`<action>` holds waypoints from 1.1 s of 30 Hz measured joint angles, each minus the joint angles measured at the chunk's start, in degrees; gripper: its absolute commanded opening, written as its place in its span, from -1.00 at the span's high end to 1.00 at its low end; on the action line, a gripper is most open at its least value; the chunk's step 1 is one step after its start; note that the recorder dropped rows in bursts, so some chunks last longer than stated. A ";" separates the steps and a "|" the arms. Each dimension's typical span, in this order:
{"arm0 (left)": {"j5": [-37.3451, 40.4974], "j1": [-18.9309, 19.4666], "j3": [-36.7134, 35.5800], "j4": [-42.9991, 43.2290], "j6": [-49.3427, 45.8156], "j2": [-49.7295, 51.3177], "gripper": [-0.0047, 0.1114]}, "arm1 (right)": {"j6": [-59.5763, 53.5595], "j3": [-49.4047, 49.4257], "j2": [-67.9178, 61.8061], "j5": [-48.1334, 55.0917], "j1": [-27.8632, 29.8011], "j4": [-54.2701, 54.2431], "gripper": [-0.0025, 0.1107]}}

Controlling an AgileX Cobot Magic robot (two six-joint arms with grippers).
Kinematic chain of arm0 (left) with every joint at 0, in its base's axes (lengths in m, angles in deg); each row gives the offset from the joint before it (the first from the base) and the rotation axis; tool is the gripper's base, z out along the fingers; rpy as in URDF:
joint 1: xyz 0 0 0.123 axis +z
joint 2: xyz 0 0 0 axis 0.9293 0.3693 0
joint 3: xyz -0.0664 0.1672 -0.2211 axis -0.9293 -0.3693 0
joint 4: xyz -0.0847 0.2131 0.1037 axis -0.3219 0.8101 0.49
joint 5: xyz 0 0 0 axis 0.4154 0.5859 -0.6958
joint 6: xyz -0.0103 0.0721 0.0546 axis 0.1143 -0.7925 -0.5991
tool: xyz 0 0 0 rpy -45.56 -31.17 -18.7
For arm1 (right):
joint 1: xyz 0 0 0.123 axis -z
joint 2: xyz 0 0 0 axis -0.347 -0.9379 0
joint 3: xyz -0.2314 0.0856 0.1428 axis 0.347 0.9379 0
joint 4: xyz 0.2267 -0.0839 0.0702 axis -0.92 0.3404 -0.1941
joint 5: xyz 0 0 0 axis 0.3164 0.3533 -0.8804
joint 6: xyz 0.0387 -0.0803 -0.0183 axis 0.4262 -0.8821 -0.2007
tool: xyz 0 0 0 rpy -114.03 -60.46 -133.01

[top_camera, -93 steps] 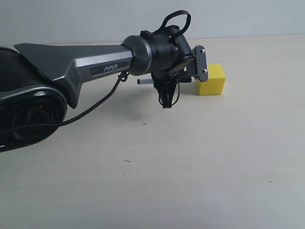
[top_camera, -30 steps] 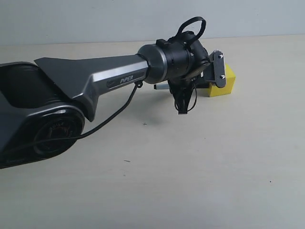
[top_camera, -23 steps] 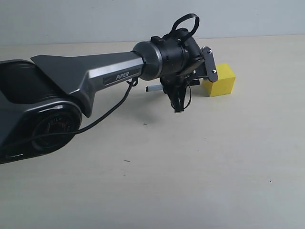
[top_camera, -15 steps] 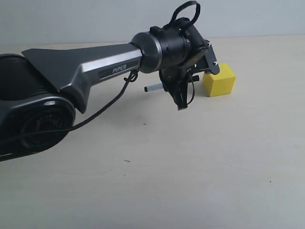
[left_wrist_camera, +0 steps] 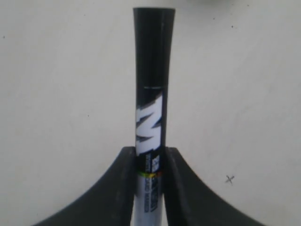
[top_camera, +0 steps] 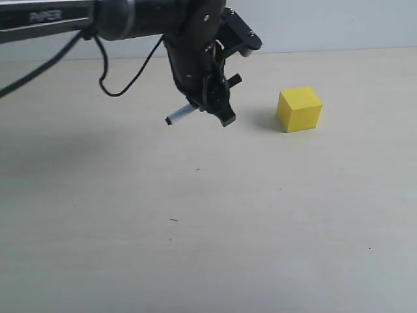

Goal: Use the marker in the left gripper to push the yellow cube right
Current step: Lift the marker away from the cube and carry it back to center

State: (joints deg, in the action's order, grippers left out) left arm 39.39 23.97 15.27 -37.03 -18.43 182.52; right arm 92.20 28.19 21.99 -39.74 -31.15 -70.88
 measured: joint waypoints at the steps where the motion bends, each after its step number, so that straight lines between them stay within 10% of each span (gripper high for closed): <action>1: -2.61 0.00 -3.71 0.88 2.38 -2.23 0.92 | 0.00 0.00 0.00 0.00 0.00 0.00 0.96; 10: -19.12 3.58 -26.46 3.06 21.03 -18.11 0.92 | 0.00 0.00 0.00 0.00 0.00 0.00 0.96; 33: -43.68 1.18 -47.94 -4.93 37.92 -25.41 0.92 | 0.00 0.00 0.00 0.00 0.00 0.00 0.96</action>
State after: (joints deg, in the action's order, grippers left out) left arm -4.28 25.14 -32.67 -41.96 19.49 157.11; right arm 92.20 28.19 21.99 -39.74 -31.15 -70.88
